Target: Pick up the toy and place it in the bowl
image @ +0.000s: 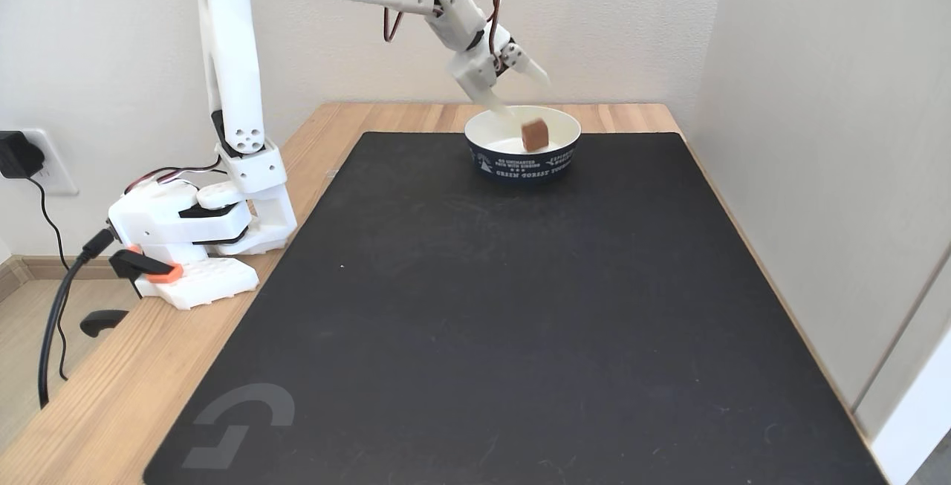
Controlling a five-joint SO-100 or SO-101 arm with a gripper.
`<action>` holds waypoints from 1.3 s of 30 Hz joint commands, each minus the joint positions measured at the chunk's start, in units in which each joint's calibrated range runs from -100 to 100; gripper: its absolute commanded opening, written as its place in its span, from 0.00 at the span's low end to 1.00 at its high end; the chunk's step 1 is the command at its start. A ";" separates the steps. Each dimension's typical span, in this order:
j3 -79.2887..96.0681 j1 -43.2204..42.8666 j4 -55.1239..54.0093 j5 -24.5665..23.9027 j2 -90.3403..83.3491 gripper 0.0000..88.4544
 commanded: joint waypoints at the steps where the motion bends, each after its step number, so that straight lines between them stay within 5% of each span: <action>1: 0.07 4.58 1.01 -0.25 -7.03 0.19; 5: 0.43 13.61 10.41 0.37 -17.03 0.02; 11: 20.34 31.68 14.65 4.97 -39.63 0.02; 14: 39.54 39.46 8.55 7.52 -53.13 0.02; 19: 66.94 43.06 -3.30 8.15 -74.39 0.02; 28: 96.14 43.31 -3.39 8.05 -110.91 0.02; 39: 96.96 43.23 10.67 8.15 -110.57 0.03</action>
